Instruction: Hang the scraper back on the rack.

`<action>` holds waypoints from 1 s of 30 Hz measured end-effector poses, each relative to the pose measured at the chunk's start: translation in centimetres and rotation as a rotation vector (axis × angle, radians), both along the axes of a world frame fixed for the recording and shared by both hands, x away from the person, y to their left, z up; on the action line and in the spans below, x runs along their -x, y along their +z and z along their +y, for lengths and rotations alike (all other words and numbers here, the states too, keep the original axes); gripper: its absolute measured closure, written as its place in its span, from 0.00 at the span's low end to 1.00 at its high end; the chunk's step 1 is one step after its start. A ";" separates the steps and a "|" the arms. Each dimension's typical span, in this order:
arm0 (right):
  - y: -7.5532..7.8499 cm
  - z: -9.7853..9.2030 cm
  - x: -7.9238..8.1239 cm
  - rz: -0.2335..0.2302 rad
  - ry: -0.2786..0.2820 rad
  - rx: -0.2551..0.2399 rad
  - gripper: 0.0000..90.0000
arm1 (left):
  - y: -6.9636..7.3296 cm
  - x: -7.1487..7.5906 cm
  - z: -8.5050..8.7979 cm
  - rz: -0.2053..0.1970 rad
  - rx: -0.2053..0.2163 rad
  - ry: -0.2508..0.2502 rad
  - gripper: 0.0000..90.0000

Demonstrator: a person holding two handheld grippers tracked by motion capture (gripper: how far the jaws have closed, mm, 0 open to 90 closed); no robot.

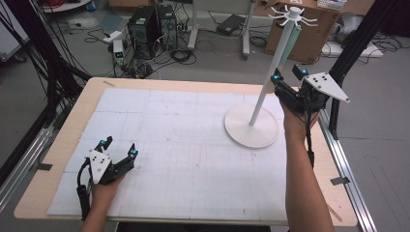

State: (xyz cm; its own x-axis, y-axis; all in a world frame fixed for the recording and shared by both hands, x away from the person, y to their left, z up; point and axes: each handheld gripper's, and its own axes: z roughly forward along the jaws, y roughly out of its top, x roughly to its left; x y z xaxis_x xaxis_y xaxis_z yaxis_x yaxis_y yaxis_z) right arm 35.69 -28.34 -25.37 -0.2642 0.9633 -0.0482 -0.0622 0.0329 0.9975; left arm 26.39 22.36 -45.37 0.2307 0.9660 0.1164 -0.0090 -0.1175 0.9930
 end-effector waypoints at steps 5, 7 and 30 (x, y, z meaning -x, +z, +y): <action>-0.5 -0.5 0.5 -0.001 -0.018 -0.012 0.30 | 0.0 0.0 0.0 0.001 -0.002 -0.001 0.25; -0.7 -0.7 0.9 -0.017 -0.010 -0.013 0.30 | 0.0 0.0 0.0 0.000 0.000 0.000 0.25; -7.0 -2.5 7.4 -0.076 0.037 -0.051 0.18 | 0.0 0.0 0.0 -0.001 0.000 0.001 0.25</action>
